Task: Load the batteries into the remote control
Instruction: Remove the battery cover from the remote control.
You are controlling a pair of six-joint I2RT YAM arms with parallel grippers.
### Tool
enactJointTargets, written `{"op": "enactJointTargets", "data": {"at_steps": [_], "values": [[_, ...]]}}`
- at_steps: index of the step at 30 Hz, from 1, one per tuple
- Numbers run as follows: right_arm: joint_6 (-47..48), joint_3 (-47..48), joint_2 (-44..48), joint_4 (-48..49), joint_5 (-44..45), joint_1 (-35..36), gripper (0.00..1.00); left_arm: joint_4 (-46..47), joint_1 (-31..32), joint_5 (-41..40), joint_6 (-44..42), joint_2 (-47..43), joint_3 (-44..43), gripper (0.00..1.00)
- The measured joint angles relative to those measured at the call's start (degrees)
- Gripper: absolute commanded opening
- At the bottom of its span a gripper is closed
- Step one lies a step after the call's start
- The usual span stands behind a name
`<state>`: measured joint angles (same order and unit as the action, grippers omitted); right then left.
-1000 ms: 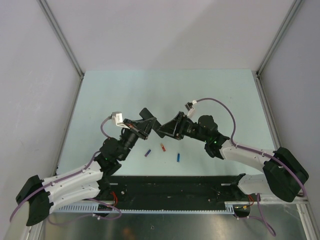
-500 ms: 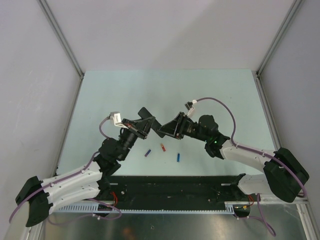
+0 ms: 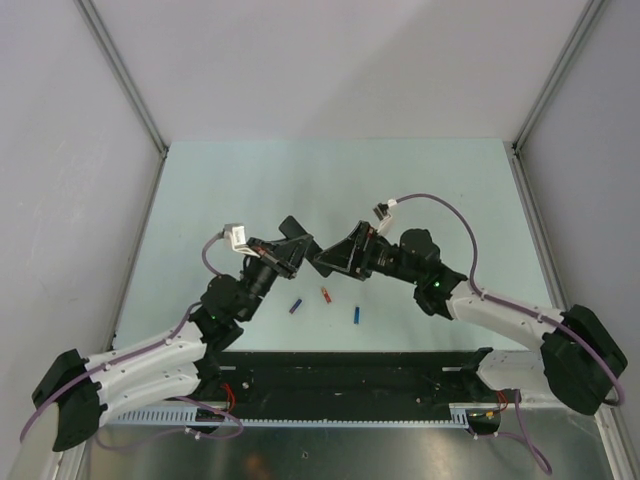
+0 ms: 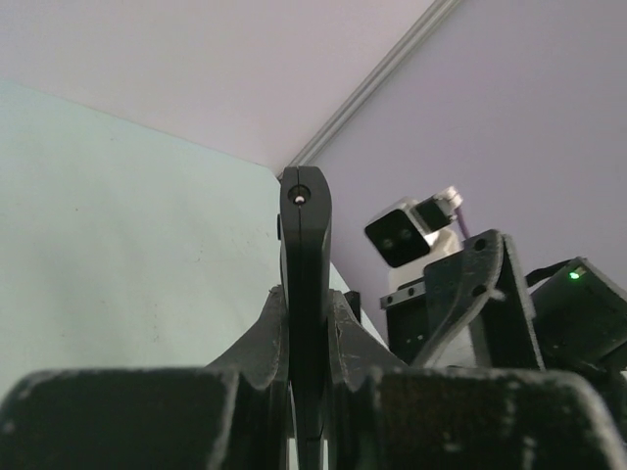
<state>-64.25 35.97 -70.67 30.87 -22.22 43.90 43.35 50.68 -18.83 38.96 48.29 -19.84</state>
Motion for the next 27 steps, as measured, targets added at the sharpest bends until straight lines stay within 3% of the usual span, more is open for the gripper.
{"op": "enactJointTargets", "data": {"at_steps": [5, 12, 16, 27], "values": [[7.87, 5.42, 5.05, -14.99, 4.13, 0.63, 1.0, -2.6, -1.36, 1.79, 2.29, 0.2, -0.04, 0.0], [23.47, 17.68, 11.74, -41.29, 20.5, 8.87, 0.96, -6.78, -16.22, 20.81, 14.93, 7.91, -2.23, 0.0], [29.0, 22.05, 9.79, -52.26, 28.65, 13.94, 0.92, -7.06, -18.21, 29.09, 19.93, 12.98, -2.86, 0.0], [33.7, 25.35, 2.29, -63.56, 37.55, 19.04, 0.91, -1.4, -18.18, 39.58, 26.45, 18.1, -3.63, 0.0]]}}
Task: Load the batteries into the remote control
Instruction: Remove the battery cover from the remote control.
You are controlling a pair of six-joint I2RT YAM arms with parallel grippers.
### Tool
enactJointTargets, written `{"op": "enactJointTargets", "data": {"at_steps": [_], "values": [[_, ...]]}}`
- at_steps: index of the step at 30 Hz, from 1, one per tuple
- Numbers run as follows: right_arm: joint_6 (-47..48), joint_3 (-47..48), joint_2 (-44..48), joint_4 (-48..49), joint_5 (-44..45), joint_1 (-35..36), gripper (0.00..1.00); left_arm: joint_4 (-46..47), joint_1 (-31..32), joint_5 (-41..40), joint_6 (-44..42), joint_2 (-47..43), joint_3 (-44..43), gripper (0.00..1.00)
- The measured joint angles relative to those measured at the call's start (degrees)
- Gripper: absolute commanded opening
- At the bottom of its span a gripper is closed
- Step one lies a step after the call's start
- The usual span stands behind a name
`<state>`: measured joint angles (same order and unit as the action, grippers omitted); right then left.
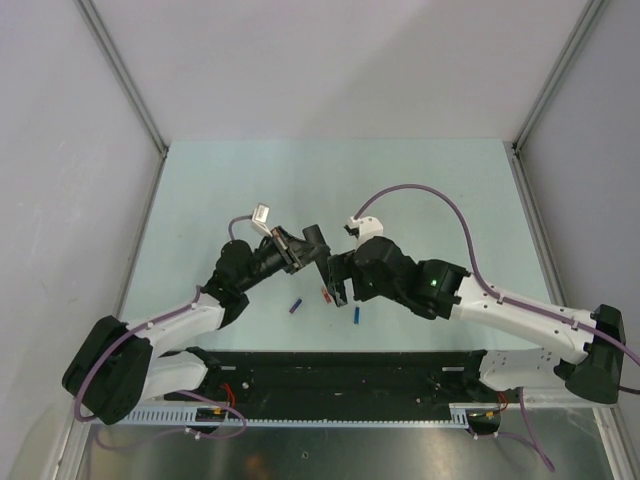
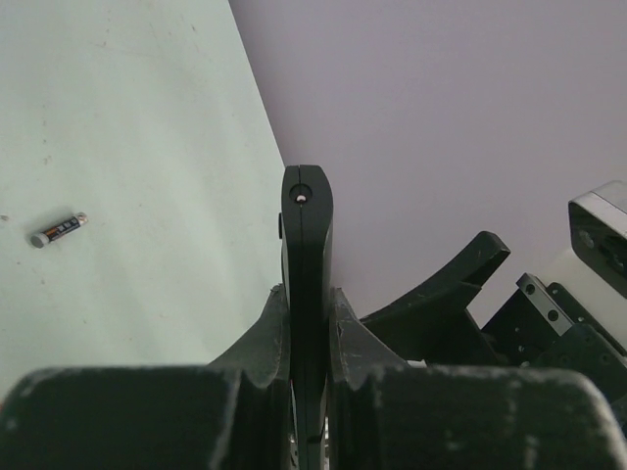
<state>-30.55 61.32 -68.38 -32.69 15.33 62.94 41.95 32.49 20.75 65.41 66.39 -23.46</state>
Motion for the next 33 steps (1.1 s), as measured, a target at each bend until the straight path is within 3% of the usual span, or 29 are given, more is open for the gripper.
{"op": "enactJointTargets", "data": {"at_steps": [9, 16, 33], "values": [[2.12, 3.32, -4.11, -0.02, 0.96, 1.44, 0.78, 1.46, 0.0, 2.05, 1.68, 0.04, 0.0, 0.0], [3.13, 4.2, -6.49, -0.11, 0.98, 2.27, 0.63, 1.75, 0.0, 2.19, 1.79, 0.04, 0.0, 0.0], [3.19, 4.42, -6.71, -0.5, 1.62, 2.93, 0.43, 2.19, 0.0, 2.08, 2.08, 0.5, 0.0, 0.0]]}}
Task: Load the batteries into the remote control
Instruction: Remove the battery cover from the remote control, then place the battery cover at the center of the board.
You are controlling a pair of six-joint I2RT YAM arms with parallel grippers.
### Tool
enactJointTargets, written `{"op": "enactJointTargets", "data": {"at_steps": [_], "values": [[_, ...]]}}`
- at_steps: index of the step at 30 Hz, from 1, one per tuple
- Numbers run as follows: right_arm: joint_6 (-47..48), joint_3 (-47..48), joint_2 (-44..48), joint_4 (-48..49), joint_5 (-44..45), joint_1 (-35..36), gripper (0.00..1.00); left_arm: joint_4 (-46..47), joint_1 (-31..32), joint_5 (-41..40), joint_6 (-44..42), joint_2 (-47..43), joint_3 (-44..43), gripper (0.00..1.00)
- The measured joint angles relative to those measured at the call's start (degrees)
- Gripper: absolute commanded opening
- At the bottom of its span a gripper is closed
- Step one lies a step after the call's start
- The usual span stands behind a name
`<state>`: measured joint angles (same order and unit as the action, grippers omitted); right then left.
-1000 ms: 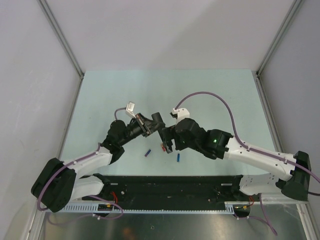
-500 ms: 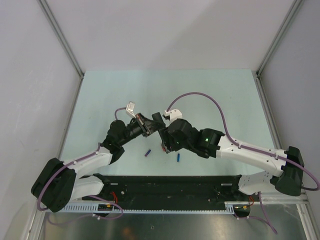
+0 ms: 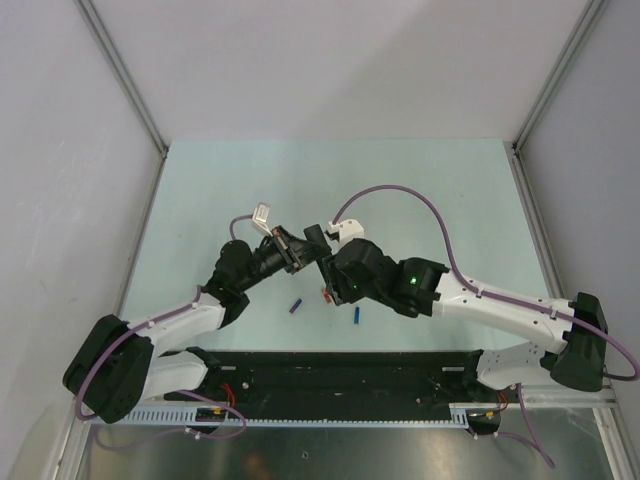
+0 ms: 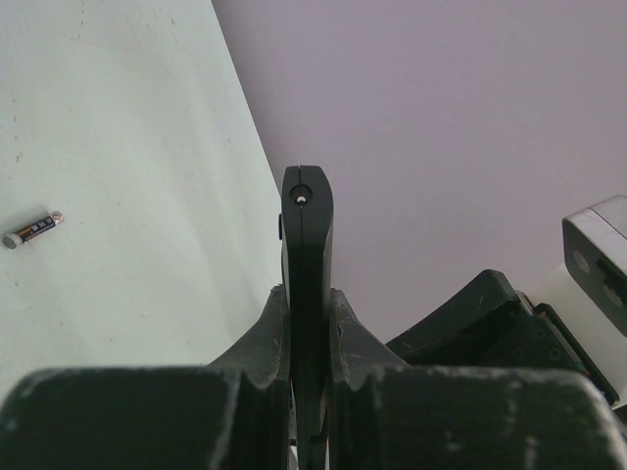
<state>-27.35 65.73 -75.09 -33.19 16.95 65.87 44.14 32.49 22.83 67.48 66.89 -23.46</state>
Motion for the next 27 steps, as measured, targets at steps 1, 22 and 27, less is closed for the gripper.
{"op": "enactJointTargets", "data": {"at_steps": [1, 22, 27], "values": [[0.0, 0.02, 0.0, -0.02, 0.04, 0.02, 0.41, 0.07, 0.0, -0.04, 0.0, 0.0, 0.0, 0.0], [-1.14, 0.35, 6.36, -5.51, 1.64, 1.9, 0.37, 1.14, -2.64, 0.33, -0.46, 2.82, -0.02, 0.0], [-1.22, 0.39, 6.64, -8.02, 3.39, 0.74, 0.37, 1.03, -2.8, 0.35, -0.5, 3.19, -0.24, 0.0]]}}
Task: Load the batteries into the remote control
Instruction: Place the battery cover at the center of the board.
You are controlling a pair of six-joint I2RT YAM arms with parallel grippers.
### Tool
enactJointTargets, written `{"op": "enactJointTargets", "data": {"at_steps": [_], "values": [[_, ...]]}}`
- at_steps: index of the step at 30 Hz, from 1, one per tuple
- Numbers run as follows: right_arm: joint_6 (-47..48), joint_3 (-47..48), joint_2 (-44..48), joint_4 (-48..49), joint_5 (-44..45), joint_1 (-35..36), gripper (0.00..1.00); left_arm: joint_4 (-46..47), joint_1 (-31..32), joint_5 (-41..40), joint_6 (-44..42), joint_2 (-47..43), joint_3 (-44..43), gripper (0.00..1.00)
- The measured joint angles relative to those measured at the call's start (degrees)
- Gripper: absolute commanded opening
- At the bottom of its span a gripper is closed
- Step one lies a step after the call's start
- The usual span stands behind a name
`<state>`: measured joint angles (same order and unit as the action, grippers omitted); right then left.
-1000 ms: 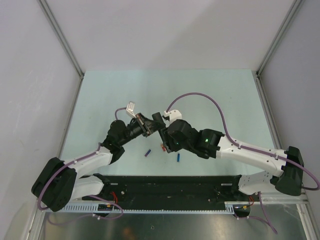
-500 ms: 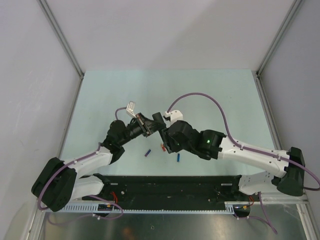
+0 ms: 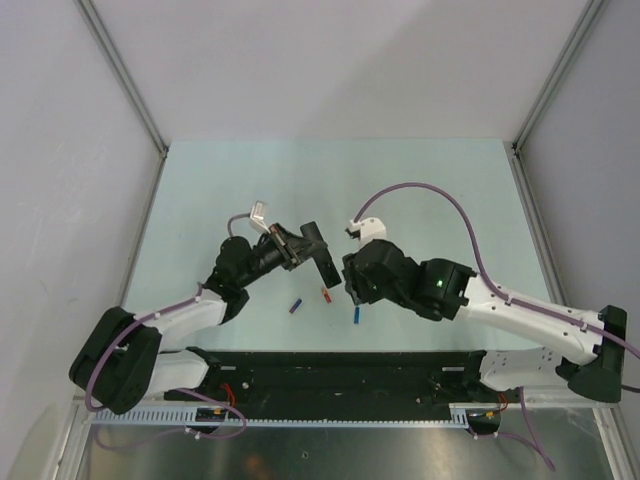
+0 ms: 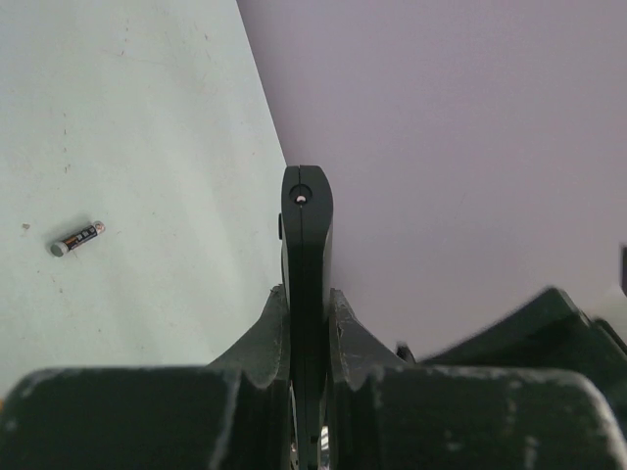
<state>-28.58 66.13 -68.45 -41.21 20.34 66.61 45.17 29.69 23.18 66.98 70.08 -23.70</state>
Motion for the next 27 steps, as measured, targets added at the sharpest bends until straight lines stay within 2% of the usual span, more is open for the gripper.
{"op": "enactJointTargets", "data": {"at_steps": [2, 4, 7, 11, 22, 27], "values": [[0.11, -0.59, -0.02, -0.46, 0.39, -3.13, 0.37, -0.11, -0.15, 0.04, -0.02, -0.26, 0.0, 0.0], [0.26, -2.82, -0.04, 0.24, 0.76, -9.16, 0.37, -0.31, -0.33, 0.26, 0.0, -1.49, 0.35, 0.0], [0.87, -7.3, -0.96, 1.01, 0.37, -18.29, 0.37, -0.15, -0.61, 1.49, 0.0, -6.03, 2.89, 0.0], [2.38, -9.88, -6.19, 2.69, -0.59, -26.08, 0.37, 0.02, -0.79, 3.89, 0.13, -12.52, 6.95, 0.0], [6.4, -10.03, -24.09, 11.52, -5.38, -35.32, 0.36, 0.11, -2.25, 11.58, 3.19, -24.11, 13.75, 0.0], [7.67, -10.08, -27.26, 12.46, -5.77, -37.42, 0.37, 0.09, -2.43, 13.84, 3.98, -25.9, 15.61, 0.0]]}}
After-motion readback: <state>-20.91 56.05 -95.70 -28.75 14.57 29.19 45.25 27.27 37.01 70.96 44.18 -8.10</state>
